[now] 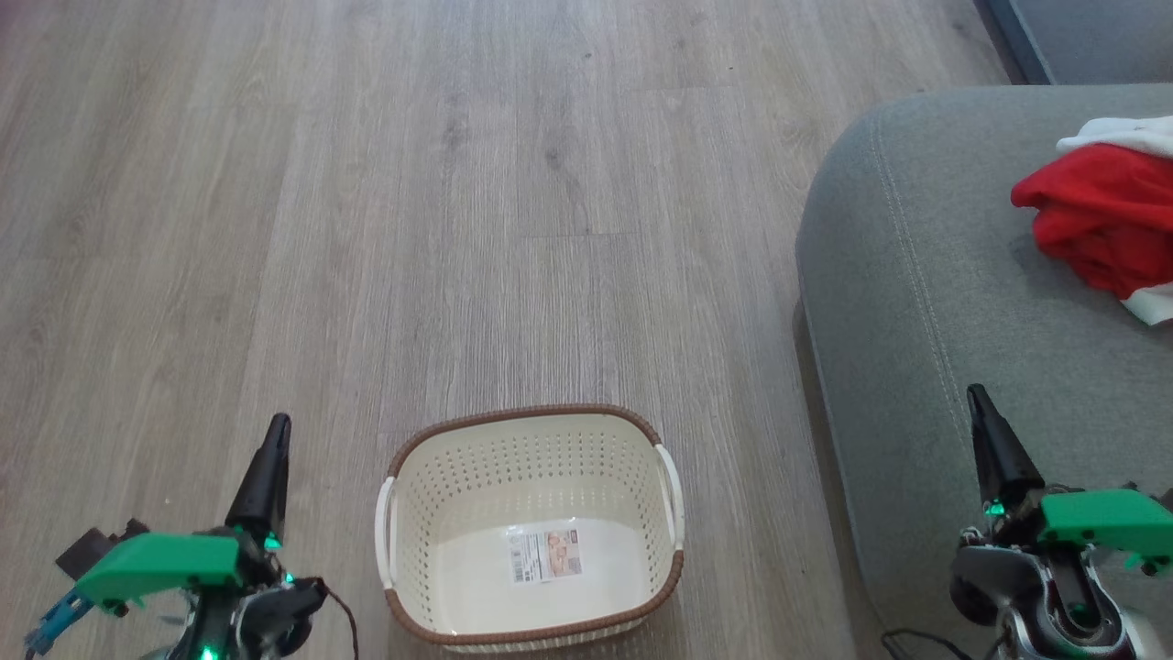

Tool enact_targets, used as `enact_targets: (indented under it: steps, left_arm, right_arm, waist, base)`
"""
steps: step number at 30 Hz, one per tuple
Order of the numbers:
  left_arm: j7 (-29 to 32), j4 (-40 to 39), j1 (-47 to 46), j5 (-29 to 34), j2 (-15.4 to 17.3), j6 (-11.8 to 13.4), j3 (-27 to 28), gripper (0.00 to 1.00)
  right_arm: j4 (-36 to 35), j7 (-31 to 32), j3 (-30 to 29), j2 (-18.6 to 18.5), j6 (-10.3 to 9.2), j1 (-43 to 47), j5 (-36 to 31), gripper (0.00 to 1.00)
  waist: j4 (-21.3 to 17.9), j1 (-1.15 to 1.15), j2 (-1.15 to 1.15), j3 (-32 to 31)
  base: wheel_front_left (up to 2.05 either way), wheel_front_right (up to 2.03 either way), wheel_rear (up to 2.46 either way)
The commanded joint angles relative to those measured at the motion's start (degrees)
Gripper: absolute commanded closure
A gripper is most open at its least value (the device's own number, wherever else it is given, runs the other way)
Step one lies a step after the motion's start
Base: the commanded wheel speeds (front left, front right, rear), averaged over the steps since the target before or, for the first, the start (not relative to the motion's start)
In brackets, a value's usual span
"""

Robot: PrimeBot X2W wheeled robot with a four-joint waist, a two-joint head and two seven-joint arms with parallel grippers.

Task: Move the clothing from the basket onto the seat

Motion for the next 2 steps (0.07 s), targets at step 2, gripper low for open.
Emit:
enact_targets:
  steps: [2]
  left_arm:
    - [0.3, -1.8, -2.7, -0.1, 0.3, -0.5, 2.3, 1.0]
  right_arm:
    - [-2.2, 0.4, 0.9, 0.1, 0.0, -2.1, 0.3, 1.0]
  waist:
    - [0.0, 0.0, 0.0, 0.0]
  base:
    - [0.0, 0.0, 0.0]
